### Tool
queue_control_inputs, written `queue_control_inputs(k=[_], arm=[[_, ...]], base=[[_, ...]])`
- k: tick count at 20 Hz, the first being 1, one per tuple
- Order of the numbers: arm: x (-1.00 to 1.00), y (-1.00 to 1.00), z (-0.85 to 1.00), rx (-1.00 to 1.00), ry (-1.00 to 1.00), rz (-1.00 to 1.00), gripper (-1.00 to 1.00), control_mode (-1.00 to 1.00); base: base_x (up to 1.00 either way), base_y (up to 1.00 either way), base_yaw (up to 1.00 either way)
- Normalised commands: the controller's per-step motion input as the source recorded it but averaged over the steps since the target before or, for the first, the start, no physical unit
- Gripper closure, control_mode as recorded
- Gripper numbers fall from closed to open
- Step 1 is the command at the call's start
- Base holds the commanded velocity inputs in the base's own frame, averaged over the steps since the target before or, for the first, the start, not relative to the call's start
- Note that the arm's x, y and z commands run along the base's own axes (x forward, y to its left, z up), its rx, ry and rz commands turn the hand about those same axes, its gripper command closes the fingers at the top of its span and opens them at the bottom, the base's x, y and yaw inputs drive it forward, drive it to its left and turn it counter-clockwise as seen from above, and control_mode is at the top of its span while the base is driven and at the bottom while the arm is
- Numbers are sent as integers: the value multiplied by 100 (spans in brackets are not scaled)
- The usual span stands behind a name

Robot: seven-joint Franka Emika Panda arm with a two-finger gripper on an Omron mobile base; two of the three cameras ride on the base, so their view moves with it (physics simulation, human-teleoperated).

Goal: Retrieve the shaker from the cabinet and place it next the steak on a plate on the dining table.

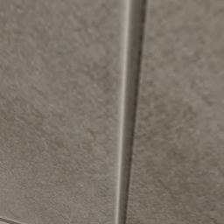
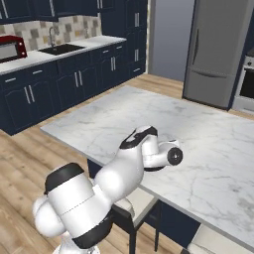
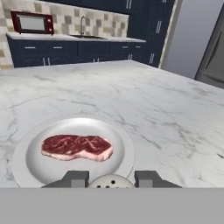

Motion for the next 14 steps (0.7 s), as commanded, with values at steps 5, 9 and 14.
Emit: queue_control_inputs(k=[5, 9, 14], arm=[[13, -1, -27, 0, 0, 0, 100, -100], [10, -9, -27, 0, 0, 0, 100, -100], [17, -17, -22, 0, 0, 1, 100, -100]], base=[[0, 0, 0], [0, 0, 0], [0, 0, 0]])
